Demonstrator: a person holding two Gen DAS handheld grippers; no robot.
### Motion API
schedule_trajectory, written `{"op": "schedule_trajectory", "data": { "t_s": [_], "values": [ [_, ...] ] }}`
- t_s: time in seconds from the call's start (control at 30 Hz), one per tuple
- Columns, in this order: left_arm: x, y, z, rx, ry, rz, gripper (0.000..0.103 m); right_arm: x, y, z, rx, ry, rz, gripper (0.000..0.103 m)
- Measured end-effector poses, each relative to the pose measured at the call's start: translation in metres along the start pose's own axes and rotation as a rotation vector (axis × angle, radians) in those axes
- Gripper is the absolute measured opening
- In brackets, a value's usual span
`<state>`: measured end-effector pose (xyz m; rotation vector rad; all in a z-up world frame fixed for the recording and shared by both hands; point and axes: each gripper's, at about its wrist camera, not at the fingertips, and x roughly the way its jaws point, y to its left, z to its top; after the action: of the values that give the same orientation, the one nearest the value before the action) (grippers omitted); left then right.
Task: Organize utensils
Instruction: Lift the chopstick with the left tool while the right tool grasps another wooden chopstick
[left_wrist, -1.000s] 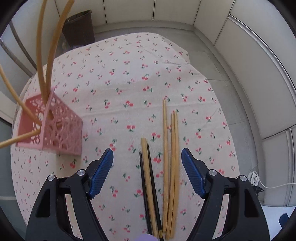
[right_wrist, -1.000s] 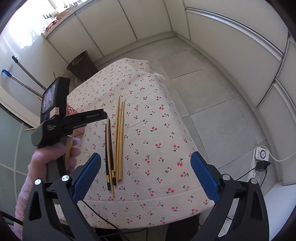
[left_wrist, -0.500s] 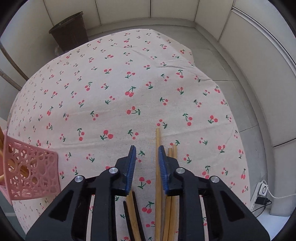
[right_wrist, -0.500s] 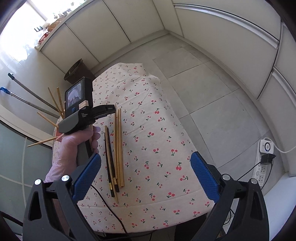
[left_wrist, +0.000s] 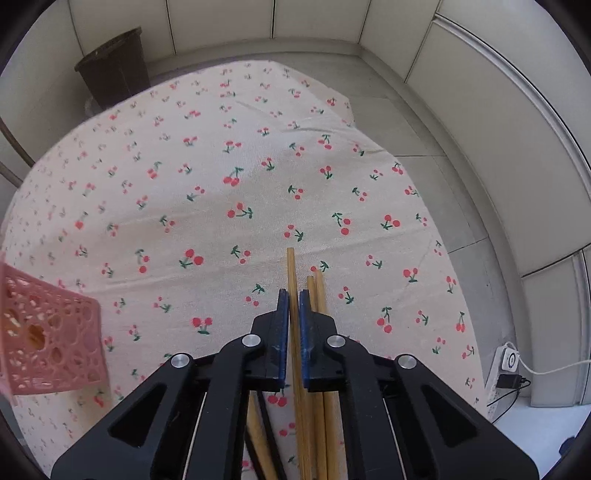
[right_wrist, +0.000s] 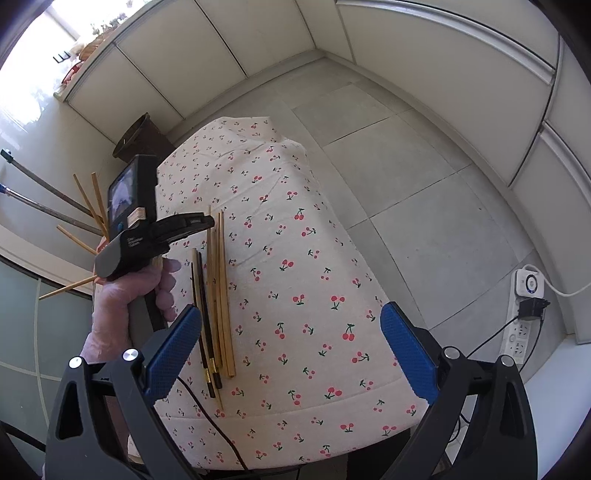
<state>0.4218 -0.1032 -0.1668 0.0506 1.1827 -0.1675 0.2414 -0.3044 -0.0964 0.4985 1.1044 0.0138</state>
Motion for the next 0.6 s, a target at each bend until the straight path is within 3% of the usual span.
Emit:
{"op": "schedule_trajectory", "data": {
  "t_s": [0.23,0.47,0.6],
  "values": [
    [-0.121,0.007,-0.044,0.058,-0.147,-0.061,0.005,0.019,0.002,0.003,0.031,-0.018,0.010,0.094],
    [-0.199,0.044,-0.104,0.016,-0.296,-0.093,0.005,0.026,0.050,0.004,-0.112,-0.135,-0.007,0.093],
    [-0.235,0.060,-0.131,0.014,-0.359,-0.098,0.005,0.044,0.074,0.015,-0.145,-0.116,-0.008,0.084]
  ]
}}
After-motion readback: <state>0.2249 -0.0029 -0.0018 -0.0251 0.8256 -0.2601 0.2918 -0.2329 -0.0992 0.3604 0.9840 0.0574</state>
